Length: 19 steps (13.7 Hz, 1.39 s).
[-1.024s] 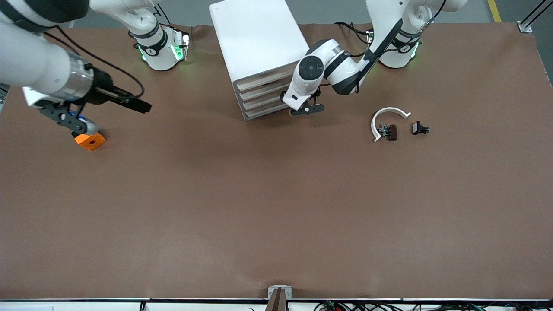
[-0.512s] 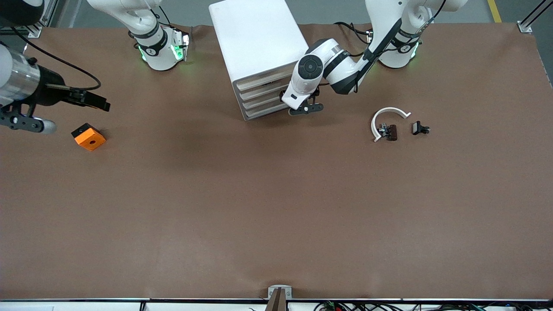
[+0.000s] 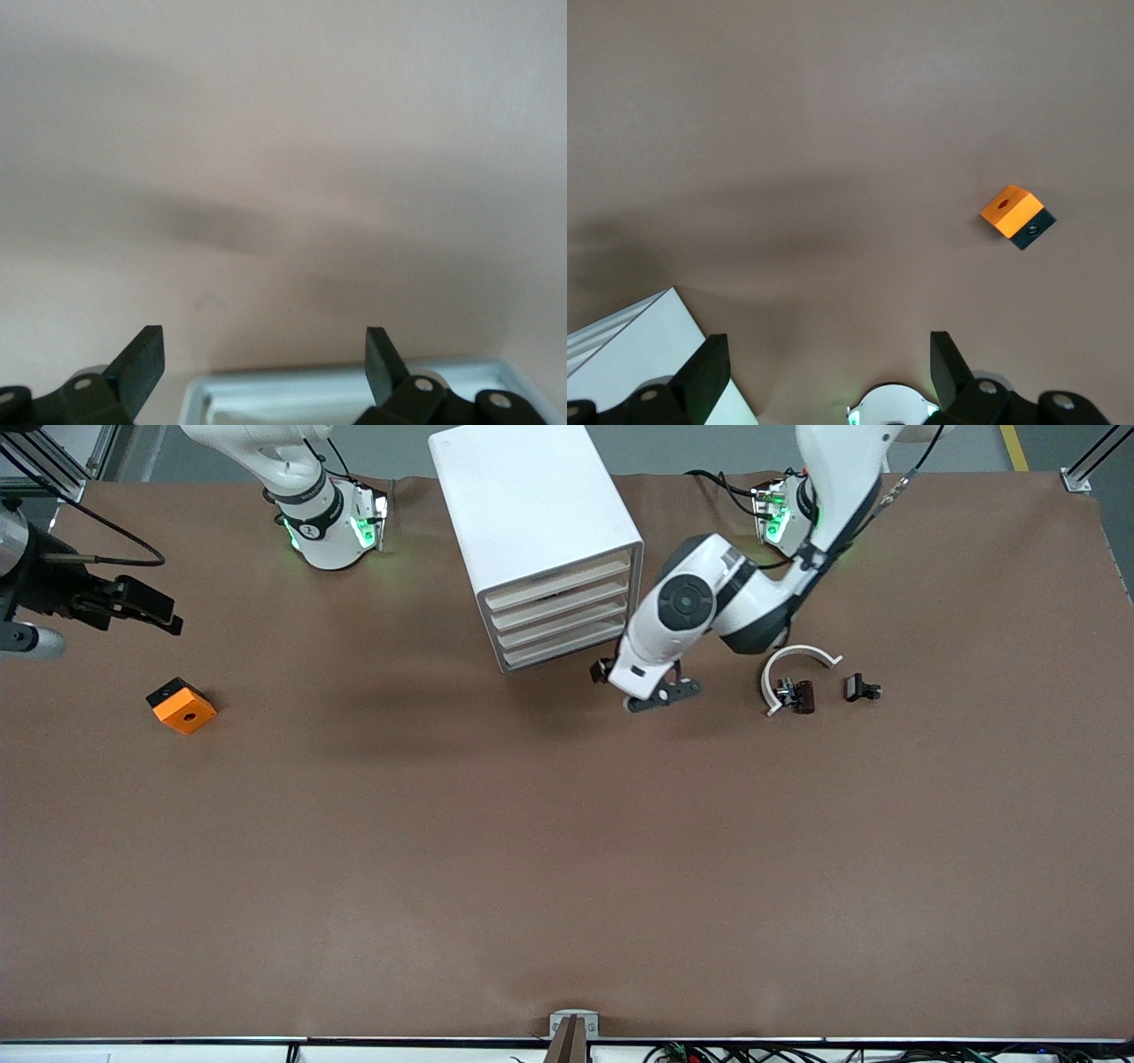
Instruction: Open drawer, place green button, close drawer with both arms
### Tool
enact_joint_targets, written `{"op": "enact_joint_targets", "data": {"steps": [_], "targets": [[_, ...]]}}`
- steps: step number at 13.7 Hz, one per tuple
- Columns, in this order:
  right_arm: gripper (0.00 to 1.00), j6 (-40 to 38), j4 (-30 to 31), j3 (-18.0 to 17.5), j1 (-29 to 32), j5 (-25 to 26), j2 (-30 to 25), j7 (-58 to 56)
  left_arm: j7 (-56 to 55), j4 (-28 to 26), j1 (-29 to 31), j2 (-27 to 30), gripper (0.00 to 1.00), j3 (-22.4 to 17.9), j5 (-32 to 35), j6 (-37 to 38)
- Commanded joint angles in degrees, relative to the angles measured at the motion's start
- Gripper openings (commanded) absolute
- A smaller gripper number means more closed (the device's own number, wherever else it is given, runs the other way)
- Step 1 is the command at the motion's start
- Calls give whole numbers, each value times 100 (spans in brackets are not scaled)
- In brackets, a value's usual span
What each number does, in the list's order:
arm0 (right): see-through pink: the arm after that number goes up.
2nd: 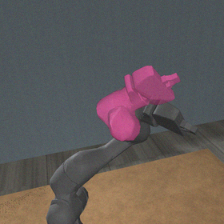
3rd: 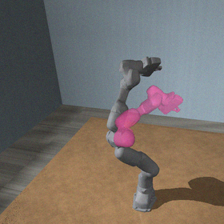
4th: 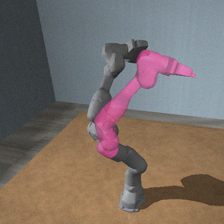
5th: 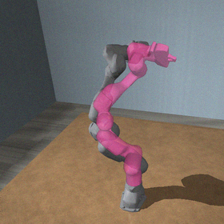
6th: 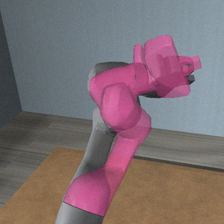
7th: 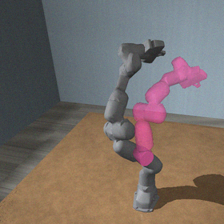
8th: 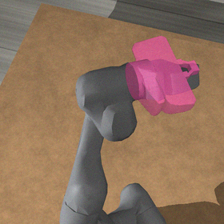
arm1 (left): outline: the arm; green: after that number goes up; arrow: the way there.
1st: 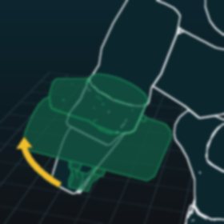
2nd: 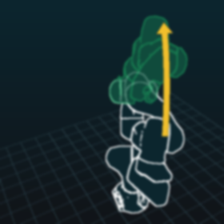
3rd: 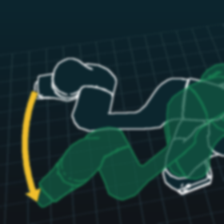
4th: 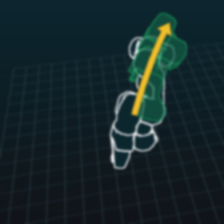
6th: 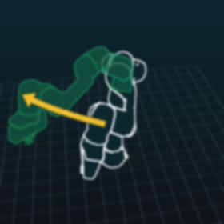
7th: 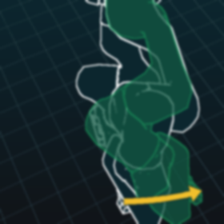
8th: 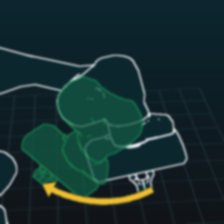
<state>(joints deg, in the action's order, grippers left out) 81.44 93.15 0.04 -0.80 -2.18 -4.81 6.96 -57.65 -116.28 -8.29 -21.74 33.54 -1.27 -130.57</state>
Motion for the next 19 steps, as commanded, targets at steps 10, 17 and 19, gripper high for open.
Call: {"op": "enact_joint_targets", "data": {"steps": [10, 17, 19], "targets": [[100, 21, -139, -118, 396, 157, -222, -266, 2152, 2001, 3236, 118, 100, 100, 811, 1383], [100, 38, -191, -109, 405, 130, -205, -266, 3163, 3427, 3527, 397, 100, 74, 1578, 2703], [100, 38, -201, -109, 396, 121, -205, -266, 3723, 3419, 3545, 749, 100, 91, 1481, 3096]]}}
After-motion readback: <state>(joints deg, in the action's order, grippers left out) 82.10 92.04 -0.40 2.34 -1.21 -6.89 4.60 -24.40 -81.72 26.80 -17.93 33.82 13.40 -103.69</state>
